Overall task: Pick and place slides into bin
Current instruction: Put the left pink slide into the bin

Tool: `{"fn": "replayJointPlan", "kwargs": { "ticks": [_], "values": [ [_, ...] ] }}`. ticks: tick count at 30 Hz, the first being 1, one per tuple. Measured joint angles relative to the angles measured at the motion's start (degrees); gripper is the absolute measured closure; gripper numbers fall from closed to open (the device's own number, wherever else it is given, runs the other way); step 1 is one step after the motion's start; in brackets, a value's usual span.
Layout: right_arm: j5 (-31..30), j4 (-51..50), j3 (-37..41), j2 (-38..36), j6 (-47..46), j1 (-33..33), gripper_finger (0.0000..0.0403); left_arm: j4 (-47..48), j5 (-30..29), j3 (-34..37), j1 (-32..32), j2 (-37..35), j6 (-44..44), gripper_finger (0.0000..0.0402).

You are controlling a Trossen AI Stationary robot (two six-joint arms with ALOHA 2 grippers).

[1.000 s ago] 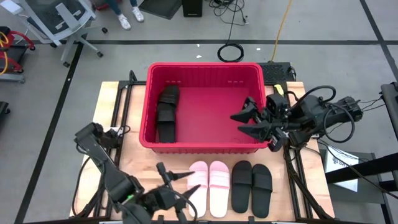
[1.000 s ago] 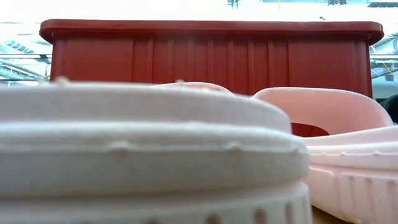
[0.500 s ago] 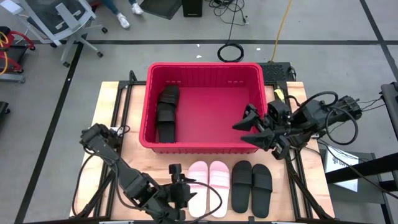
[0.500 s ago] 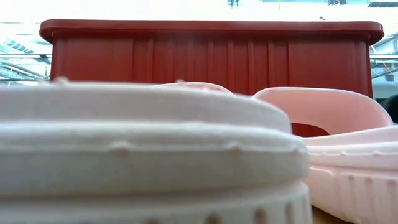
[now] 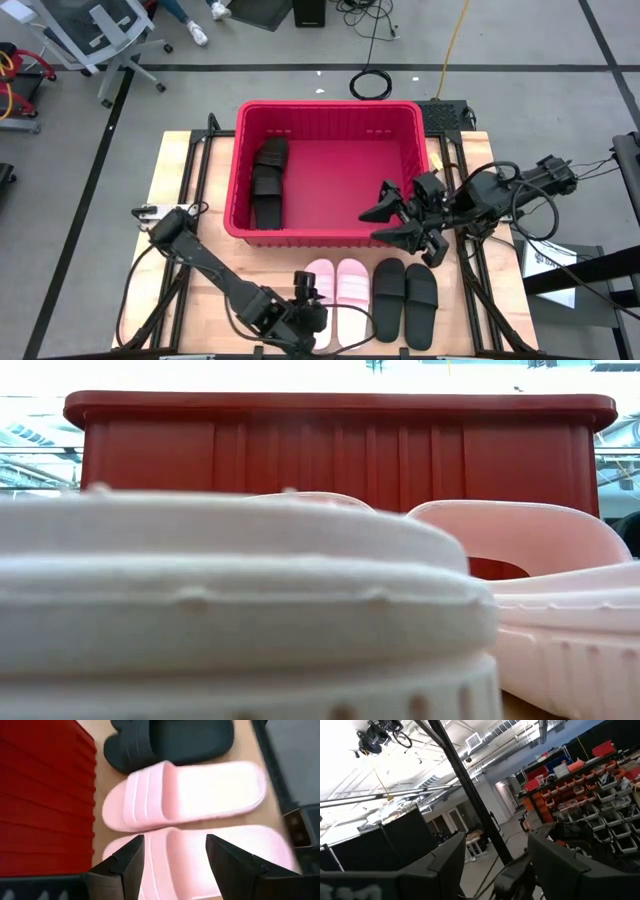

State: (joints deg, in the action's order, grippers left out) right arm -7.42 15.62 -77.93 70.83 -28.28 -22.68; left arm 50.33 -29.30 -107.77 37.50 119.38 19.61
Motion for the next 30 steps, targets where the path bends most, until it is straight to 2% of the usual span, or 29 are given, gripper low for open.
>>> {"fn": "replayJointPlan", "kwargs": {
  "ticks": [19, 23, 30],
  "values": [
    [0.0, 0.8, 0.0, 0.1, -1.0, 0.0, 0.0197, 3.2, 5.3, 0.1, -4.6, 7.2, -3.0, 0.0197],
    [0.0, 0.8, 0.0, 0.1, -1.1, 0.0, 0.0197, 3.2, 4.2, 2.1, -5.5, 7.4, -1.4, 0.0197],
    [0.0, 0.8, 0.0, 0.1, -1.3, -0.1, 0.0197, -0.4, 8.2, 7.2, -7.2, 7.4, -0.7, 0.0197]
  ]
}}
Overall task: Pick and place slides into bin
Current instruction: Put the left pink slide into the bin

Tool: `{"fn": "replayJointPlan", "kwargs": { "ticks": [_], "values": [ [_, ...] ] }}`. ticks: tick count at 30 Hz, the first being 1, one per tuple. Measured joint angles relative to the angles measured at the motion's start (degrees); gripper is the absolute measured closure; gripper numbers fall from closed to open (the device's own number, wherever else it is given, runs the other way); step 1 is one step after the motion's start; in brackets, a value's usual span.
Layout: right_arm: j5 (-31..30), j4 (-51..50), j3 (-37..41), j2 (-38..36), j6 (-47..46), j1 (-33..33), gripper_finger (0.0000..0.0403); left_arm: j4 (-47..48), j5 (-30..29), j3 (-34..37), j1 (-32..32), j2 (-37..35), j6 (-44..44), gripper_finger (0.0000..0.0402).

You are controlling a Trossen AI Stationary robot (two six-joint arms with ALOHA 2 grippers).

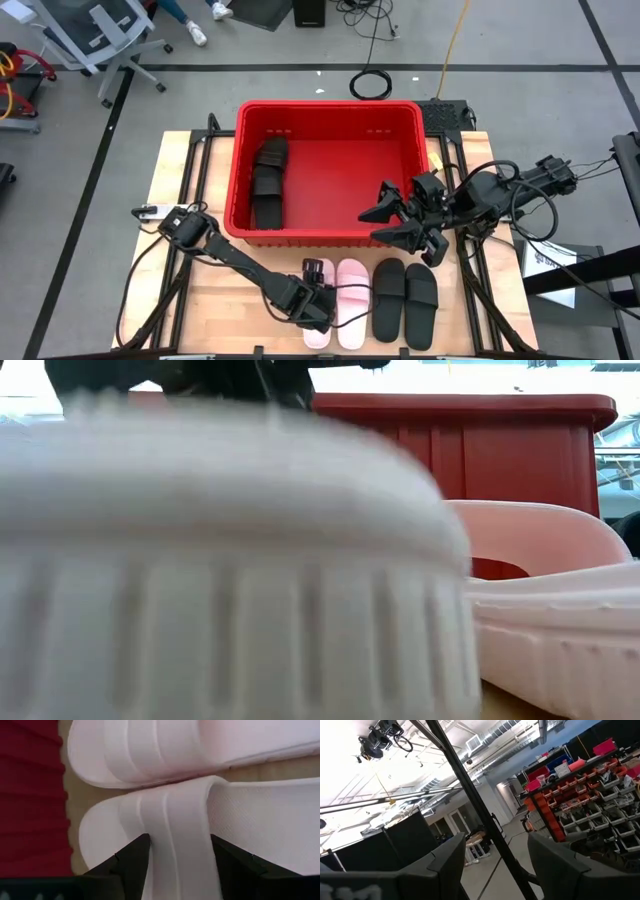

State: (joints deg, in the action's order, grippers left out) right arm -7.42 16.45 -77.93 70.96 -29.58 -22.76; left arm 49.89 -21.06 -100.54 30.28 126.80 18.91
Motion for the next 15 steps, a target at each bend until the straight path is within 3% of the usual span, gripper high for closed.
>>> {"fn": "replayJointPlan", "kwargs": {
  "ticks": [11, 15],
  "values": [
    [-0.2, 0.0, 0.0, 0.0, 0.4, -1.1, 0.0197, 1.6, -6.5, 0.9, -0.4, 0.0, 4.0, 0.0198],
    [-0.2, 0.0, 0.0, 0.0, 0.3, -1.1, 0.0197, 1.6, -7.1, 0.9, -0.5, 0.0, 4.2, 0.0222]
  ]
}}
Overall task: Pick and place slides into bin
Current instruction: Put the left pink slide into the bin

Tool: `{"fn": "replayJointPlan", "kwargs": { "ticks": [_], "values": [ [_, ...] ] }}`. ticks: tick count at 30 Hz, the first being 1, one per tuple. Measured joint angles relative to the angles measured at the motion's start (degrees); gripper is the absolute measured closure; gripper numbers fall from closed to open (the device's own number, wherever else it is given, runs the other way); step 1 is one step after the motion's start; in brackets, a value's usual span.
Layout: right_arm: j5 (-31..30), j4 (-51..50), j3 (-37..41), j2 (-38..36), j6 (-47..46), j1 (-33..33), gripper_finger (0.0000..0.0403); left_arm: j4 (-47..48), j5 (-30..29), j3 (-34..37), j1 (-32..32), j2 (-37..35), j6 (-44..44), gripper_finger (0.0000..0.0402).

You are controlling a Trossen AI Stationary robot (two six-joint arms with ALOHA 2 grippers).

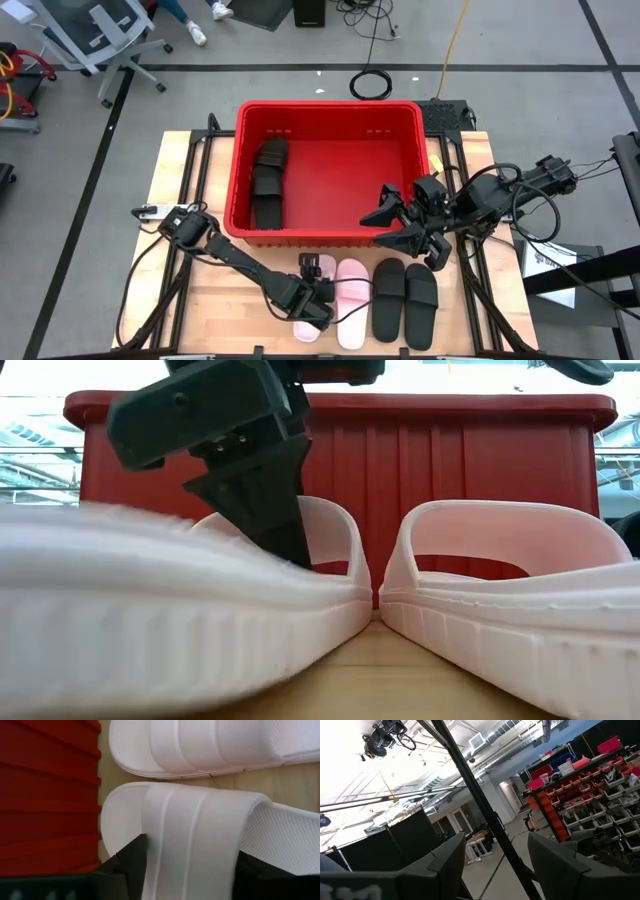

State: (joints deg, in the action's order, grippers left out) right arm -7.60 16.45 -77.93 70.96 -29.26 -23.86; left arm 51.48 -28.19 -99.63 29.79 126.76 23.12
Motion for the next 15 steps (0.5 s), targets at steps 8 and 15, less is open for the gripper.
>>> {"fn": "replayJointPlan", "kwargs": {
  "ticks": [8, 15],
  "values": [
    [-0.1, 0.0, 0.0, 0.0, 0.1, 0.0, 0.0197, -0.3, 3.5, 0.0, -0.9, 0.0, -0.3, 0.0347],
    [-0.1, 0.0, 0.0, 0.0, 0.9, 0.0, 0.0197, -0.6, 7.6, 0.0, -1.3, -0.1, -0.3, 0.0387]
  ]
}}
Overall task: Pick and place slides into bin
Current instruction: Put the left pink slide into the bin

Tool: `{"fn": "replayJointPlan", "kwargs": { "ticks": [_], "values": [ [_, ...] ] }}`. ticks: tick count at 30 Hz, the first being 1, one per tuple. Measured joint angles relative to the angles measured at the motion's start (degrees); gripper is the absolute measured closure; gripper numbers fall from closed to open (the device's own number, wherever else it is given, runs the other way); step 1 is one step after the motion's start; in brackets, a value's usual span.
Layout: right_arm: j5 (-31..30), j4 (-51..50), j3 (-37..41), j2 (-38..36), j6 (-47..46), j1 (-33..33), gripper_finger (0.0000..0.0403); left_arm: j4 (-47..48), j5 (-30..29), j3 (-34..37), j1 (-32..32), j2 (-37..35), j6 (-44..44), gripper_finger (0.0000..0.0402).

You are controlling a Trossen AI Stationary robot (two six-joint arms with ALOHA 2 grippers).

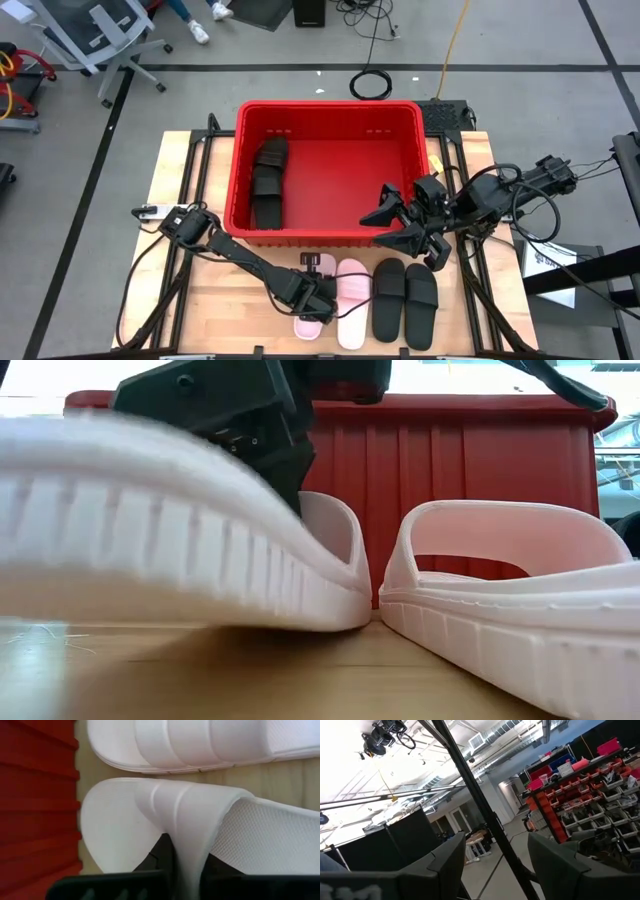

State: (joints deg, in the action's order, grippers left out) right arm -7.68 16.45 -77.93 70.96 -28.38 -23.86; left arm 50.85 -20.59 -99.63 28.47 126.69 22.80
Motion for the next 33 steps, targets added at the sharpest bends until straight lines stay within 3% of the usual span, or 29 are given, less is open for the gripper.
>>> {"fn": "replayJointPlan", "kwargs": {
  "ticks": [13, 33],
  "values": [
    [-0.2, 0.0, 0.0, 0.0, 0.6, 0.0, 0.0197, 0.0, 3.4, 0.0, 0.1, -3.4, 3.5, 0.0387],
    [-3.4, 0.0, 0.0, 0.0, 2.4, 0.8, 0.0197, -1.6, 6.3, 0.0, 2.7, -21.1, 2.9, 0.0393]
  ]
}}
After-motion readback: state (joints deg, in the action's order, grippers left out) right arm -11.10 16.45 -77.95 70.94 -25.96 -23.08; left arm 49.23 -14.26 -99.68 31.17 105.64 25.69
